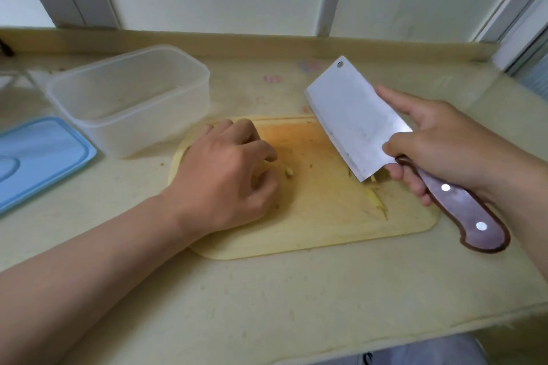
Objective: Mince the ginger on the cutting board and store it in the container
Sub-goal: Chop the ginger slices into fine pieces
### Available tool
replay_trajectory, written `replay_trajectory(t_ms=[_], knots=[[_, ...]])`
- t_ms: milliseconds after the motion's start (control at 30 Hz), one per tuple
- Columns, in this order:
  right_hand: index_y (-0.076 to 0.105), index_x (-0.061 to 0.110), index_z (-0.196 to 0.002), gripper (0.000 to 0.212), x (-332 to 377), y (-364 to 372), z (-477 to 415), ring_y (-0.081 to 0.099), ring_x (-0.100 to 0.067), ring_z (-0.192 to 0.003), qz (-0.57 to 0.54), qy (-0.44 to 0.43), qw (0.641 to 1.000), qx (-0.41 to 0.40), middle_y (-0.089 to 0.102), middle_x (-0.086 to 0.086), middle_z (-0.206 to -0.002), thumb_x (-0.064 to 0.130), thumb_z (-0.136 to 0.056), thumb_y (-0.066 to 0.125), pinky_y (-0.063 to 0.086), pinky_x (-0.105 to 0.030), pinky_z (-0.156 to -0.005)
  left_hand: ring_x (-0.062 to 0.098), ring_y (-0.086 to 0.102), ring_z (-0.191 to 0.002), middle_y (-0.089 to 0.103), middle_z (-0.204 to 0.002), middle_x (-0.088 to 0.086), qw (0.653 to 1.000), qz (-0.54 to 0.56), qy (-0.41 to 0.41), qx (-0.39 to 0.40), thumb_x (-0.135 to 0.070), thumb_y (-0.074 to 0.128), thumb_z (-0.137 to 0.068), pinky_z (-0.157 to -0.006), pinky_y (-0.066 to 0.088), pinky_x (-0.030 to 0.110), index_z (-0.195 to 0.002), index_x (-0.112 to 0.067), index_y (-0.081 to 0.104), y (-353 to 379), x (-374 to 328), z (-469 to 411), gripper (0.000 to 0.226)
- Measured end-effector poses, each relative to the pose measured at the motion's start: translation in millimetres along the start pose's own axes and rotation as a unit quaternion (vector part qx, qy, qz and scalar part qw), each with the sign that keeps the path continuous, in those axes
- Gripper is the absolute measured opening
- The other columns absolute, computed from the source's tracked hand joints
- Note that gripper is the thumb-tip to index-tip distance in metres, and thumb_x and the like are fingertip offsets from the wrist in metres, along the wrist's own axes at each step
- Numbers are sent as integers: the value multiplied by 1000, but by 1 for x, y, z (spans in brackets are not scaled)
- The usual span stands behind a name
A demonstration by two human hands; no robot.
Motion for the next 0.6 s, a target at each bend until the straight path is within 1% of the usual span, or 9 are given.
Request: replay_trajectory(t_ms=[67,133,167,233,267,367,433,533,600], knots=[[48,80,-112,84,9,2,-4,53,-30,-53,-19,-23,1000,2,56,-9,-50,-2,-95,46,50,-35,-45,27,52,-72,59,-89,2,999,-13,25,17,-42,55,-81,-70,42,38,-99,-20,78,5,-4,0,36],[50,79,-116,84,17,6,-14,51,-27,-48,-33,-47,998,4,58,-12,-55,-2,-94,47,50,-36,-46,27,50,-75,59,-92,2,998,-28,50,27,-42,56,-84,-69,43,41,-103,-25,78,9,-9,-1,34],[48,77,-125,84,20,8,-20,50,-26,-45,-38,-58,998,3,59,-13,-57,-1,-94,48,50,-36,-46,27,51,-76,59,-93,1,998,-29,56,28,-42,55,-86,-69,45,44,-104,-26,78,11,-11,-1,33],[39,66,-145,85,24,13,-32,49,-25,-42,-50,-75,996,-1,60,-13,-59,-1,-94,49,50,-36,-47,28,52,-77,60,-94,1,997,-24,62,26,-41,53,-89,-70,45,46,-102,-27,78,12,-12,-3,32],[36,63,-149,85,25,15,-38,49,-25,-42,-54,-82,995,-2,60,-13,-59,-1,-94,49,50,-36,-47,27,52,-77,60,-93,0,997,-23,66,27,-41,53,-89,-71,45,46,-99,-26,78,12,-12,-3,31],[34,65,-148,88,24,21,-47,49,-26,-41,-61,-92,994,7,60,-14,-60,-2,-94,48,50,-37,-47,24,52,-78,59,-92,-3,996,-20,80,31,-34,59,-90,-71,43,44,-92,-23,74,14,-15,-4,19],[35,63,-150,88,20,23,-50,50,-26,-41,-61,-93,994,15,60,-15,-60,-3,-94,49,50,-37,-47,25,53,-77,60,-90,-2,996,-21,81,25,-29,61,-90,-72,41,43,-90,-20,71,14,-14,-5,14],[34,63,-151,88,16,24,-51,50,-26,-40,-62,-88,994,16,60,-16,-61,-3,-94,49,50,-37,-47,27,55,-75,60,-88,1,998,-21,54,-4,-24,60,-90,-71,41,43,-88,-16,68,8,-10,-6,12],[32,61,-152,89,15,22,-51,51,-24,-40,-57,-87,995,11,61,-16,-60,-3,-94,49,51,-37,-46,26,56,-76,61,-90,2,999,-20,28,-17,-26,58,-90,-73,41,42,-89,-16,69,4,-4,-9,15]])
Point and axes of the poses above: each hand's wrist, its own z-axis away from the middle knuckle, its own y-axis out of the palm, x = y × z, the point moved 7 cm from there along -z, towards the middle knuckle
